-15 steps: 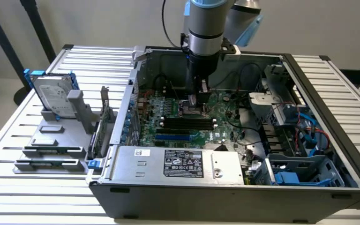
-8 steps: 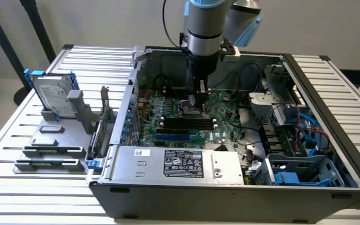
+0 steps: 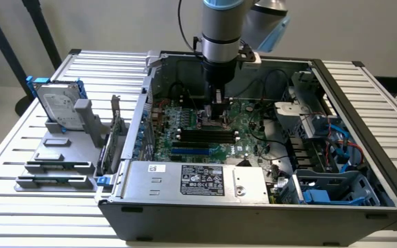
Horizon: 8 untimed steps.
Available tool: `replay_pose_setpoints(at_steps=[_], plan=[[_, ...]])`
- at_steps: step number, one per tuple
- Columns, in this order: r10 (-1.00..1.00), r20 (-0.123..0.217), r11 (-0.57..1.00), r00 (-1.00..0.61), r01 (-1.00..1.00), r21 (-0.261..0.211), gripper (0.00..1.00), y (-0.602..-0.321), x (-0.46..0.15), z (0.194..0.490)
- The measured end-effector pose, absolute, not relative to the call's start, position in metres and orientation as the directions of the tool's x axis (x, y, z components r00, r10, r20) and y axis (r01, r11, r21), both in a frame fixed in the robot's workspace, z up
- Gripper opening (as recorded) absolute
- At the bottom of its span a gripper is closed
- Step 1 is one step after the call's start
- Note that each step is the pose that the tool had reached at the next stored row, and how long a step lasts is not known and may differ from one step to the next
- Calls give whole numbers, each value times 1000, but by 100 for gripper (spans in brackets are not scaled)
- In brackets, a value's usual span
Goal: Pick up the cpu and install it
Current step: 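Place the cpu into insertion slot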
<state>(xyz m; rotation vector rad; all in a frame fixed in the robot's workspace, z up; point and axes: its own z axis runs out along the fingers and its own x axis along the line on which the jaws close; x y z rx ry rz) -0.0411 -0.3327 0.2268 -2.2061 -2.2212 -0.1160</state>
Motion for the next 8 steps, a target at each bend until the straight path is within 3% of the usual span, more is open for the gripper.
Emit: replay_pose_setpoints(at_steps=[8], plan=[[998,58,-8,5,999,46,55,-333,-49,226]])
